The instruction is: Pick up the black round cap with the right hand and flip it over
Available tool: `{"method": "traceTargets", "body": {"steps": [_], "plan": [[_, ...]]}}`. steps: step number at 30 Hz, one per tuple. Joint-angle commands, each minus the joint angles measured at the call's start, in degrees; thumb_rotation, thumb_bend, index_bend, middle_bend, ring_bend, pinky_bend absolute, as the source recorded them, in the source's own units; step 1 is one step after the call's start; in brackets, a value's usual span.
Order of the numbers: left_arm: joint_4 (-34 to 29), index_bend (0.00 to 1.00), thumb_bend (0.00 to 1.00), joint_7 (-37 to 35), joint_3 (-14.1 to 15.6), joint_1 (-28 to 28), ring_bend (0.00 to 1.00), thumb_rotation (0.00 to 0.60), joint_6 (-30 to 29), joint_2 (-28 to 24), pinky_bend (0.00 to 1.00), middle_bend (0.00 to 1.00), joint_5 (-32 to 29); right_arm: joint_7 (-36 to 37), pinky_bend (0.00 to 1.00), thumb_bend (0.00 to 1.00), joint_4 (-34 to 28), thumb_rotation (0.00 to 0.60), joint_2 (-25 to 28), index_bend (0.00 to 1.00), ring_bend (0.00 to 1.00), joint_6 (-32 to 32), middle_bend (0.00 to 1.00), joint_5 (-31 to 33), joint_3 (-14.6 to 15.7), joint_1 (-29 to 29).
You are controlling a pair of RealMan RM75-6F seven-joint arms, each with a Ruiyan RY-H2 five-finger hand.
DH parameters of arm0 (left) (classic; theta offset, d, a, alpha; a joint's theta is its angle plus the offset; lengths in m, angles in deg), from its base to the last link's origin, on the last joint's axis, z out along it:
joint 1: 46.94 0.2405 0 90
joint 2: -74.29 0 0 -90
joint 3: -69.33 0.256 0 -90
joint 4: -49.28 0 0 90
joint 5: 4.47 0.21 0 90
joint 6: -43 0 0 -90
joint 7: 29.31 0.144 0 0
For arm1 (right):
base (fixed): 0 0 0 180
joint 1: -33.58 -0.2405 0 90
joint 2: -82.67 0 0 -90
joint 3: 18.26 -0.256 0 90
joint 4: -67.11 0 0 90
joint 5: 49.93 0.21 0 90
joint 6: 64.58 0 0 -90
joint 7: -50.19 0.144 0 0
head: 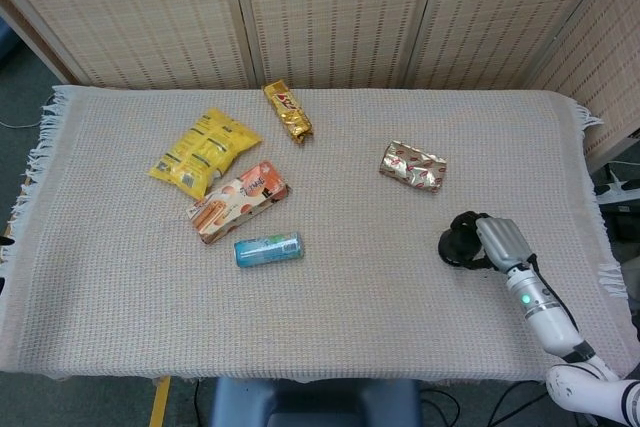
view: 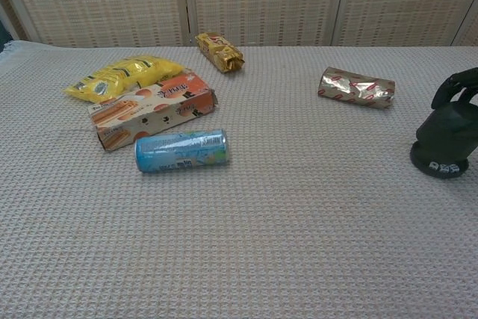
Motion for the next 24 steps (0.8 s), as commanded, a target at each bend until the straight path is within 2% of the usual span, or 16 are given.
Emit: {"method": "traceTargets", "body": {"steps": [1,4,8,11,15,18,20,24], "plan": [[-0.02,0.26,0.44,-0.03,0.0,0.02,0.0,0.6,-0.06,-0.01,0.23,0.0,0.01,-0.03,0.54,0.24,-2.94,0.6,2.67,0.49,0.36,-2.37,0.33,-1.7,0.54,1.64],[-0.01,0.26,0.44,-0.12,0.0,0.04,0.0,0.6,-0.06,-0.02,0.23,0.0,-0.01,-3.34,0.54,0.24,-5.99,0.6,5.51,0.49,0.36,-3.76,0.33,-1.44,2.03,3.28],[-0.11,0.26,0.44,0.0,0.01,0.07,0.0,0.6,-0.21,-0.01,0.23,0.0,0.14,-11.3,0.54,0.24,-9.47,0.6,8.49,0.49,0.36,-4.38,0.33,2.15,4.39,5.01],[-0.17,0.26,0.44,0.2,0.05,0.08,0.0,0.6,-0.24,0.06,0.23,0.0,0.2,-15.55,0.54,0.24,-9.9,0.6,8.51,0.49,0.36,-5.18,0.33,4.4,5.27,5.73],[-0.17,0.26,0.44,0.3,0.07,0.04,0.0,0.6,-0.12,0.09,0.23,0.0,0.16,-19.23,0.54,0.24,-7.29,0.6,6.45,0.48,0.35,-5.56,0.33,6.54,5.79,6.08],[-0.14,0.26,0.44,0.21,0.1,0.03,0.0,0.6,-0.09,0.08,0.23,0.0,0.22,-20.78,0.53,0.24,-5.14,0.6,5.13,0.42,0.29,-3.6,0.32,8.68,5.99,5.56],[-0.09,0.26,0.44,0.11,0.08,0.03,0.0,0.6,-0.1,0.07,0.23,0.0,0.22,-20.97,0.48,0.24,-4.24,0.6,4.78,0.35,0.2,-1.96,0.26,9.61,6.07,5.09],[0.01,0.26,0.44,-0.04,0.09,0.01,0.0,0.6,-0.06,0.08,0.23,0.0,0.24,-20.54,0.32,0.24,-3.5,0.6,4.98,0.18,0.03,0.98,0.08,10.06,6.33,4.24]]}}
